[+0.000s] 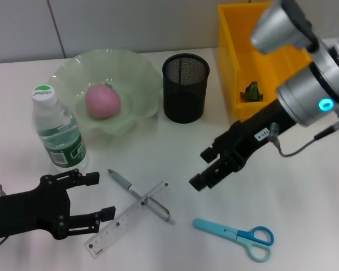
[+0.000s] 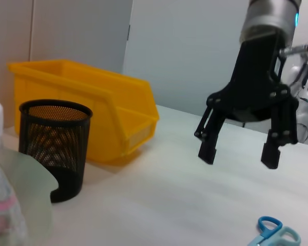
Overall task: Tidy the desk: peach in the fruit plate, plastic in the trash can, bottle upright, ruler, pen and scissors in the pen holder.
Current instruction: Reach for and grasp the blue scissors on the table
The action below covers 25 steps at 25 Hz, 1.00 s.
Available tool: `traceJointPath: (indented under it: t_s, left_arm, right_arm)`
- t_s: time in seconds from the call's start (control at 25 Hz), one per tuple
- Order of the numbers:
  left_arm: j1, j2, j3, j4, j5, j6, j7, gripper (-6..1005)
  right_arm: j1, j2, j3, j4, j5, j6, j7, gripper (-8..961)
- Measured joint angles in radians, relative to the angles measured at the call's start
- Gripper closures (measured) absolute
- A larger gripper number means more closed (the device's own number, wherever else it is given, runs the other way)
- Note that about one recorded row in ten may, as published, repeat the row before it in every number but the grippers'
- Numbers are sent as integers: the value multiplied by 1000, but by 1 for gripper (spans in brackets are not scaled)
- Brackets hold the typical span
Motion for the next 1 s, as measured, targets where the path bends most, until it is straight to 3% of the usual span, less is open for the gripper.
traceJointPath:
  t_s: [0.16, 0.4, 0.72, 1.0]
  left_arm:
    - [-3, 2, 12, 2, 12, -3, -8, 163]
    - [-11, 1, 19, 8, 26, -21, 2, 163]
    - [-19, 0, 21, 3, 26, -45, 1, 163]
    - [-21, 0, 21, 1, 26, -59, -7, 162]
  right_arm:
    - [79, 3, -20, 6, -86, -80, 34, 135]
    - [178, 9, -219, 46, -184, -87, 78, 135]
    - [210, 14, -352, 115, -192, -41, 82, 134]
    - [183, 18, -483, 120, -188, 6, 85, 135]
